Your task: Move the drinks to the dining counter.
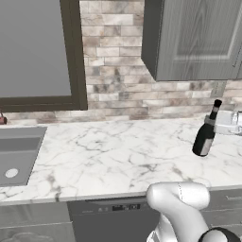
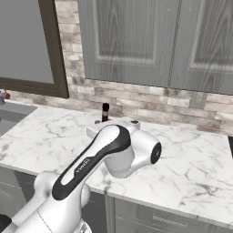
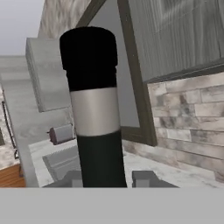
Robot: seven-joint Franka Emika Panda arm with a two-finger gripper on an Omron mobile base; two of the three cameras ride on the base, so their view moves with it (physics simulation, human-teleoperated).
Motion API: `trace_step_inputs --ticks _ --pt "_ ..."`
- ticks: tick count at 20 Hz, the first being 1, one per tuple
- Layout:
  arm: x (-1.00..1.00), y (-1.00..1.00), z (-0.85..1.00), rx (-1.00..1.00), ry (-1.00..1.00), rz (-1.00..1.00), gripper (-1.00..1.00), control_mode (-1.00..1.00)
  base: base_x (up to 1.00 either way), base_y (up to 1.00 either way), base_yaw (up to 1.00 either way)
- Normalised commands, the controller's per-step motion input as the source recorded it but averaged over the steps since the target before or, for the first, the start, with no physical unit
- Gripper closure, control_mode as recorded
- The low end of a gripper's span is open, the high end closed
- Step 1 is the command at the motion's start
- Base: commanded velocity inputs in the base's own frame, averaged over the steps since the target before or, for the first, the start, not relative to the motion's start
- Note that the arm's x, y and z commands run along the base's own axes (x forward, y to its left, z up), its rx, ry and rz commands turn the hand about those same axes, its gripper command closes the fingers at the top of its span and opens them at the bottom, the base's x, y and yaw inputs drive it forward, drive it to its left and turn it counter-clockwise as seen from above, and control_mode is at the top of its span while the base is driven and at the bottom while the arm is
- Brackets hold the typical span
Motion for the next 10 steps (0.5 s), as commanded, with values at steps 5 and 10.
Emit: trace_step_inputs --ticks 5,10 --pt "-0.76 0.41 0.42 0.0 0.0 0.0 1.0 -1.0 0.0 0.0 0.0" --pt "-0.65 0.46 0.23 -0.04 -0.08 0.0 1.0 -1.0 0.0 0.0 0.0"
